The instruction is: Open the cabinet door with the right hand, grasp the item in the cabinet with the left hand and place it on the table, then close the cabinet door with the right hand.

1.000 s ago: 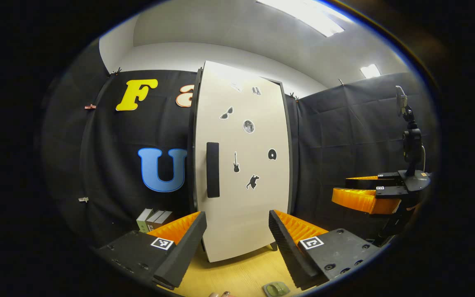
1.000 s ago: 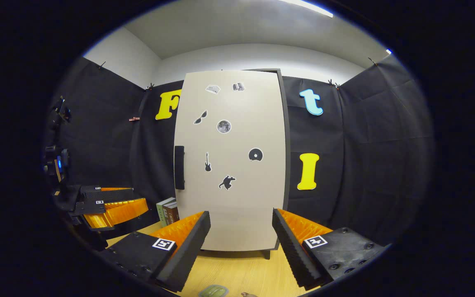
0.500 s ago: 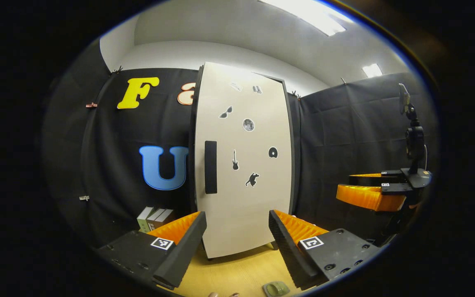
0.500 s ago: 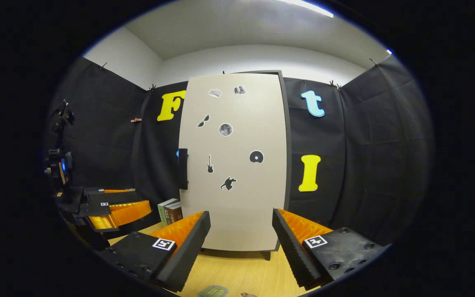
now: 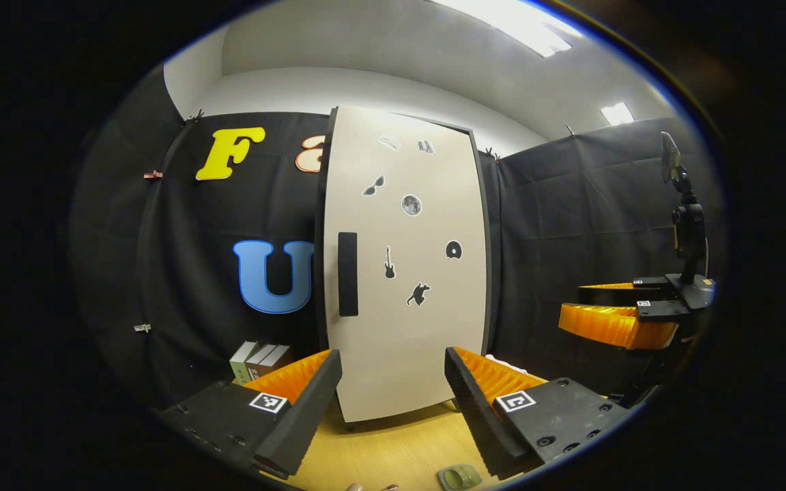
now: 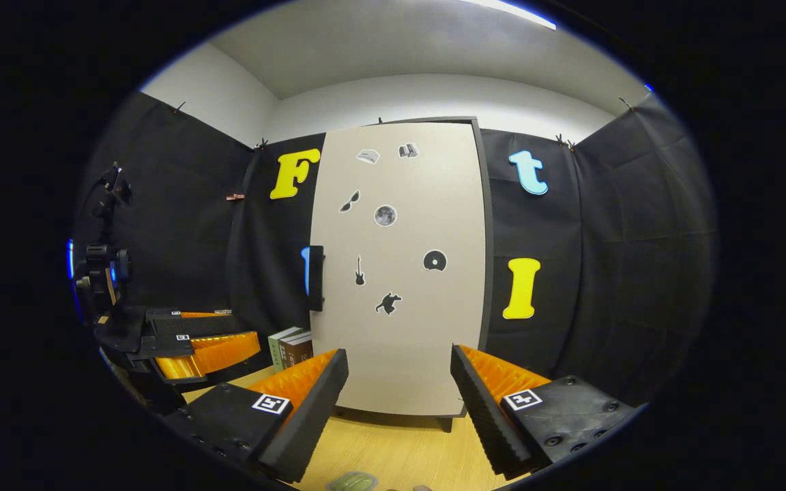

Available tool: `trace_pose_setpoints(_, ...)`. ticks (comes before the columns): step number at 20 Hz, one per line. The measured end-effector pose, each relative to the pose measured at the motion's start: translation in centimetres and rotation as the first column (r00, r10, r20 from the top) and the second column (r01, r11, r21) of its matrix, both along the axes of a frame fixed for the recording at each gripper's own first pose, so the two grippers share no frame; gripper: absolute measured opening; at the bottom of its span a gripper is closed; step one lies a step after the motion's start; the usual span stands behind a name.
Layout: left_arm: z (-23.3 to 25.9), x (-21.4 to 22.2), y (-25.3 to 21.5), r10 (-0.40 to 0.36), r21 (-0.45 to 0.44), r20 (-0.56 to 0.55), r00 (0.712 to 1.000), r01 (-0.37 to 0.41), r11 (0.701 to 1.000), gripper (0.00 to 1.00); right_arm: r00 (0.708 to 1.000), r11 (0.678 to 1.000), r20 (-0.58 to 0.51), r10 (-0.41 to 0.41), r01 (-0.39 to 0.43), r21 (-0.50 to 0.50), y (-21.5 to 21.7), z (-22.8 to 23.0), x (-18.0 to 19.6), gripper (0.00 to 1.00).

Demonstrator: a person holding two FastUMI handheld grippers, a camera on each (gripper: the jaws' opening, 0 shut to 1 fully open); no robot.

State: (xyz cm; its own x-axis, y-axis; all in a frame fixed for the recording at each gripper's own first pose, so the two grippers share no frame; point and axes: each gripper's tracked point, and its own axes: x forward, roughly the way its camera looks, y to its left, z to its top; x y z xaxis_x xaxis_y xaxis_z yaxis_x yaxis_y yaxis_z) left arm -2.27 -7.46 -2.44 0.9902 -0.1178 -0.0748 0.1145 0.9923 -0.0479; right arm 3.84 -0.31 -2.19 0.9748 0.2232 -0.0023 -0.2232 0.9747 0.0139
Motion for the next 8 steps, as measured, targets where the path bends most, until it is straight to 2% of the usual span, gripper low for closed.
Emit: trace_pose_setpoints(8,0.35,0.19,0.10,-0.001,0.003,0.005,1.000,0.001,1.000,0.95,1.000,1.000,0.006,0.016,-0.016,-0.011,0.60,0.26,0.82,0.97)
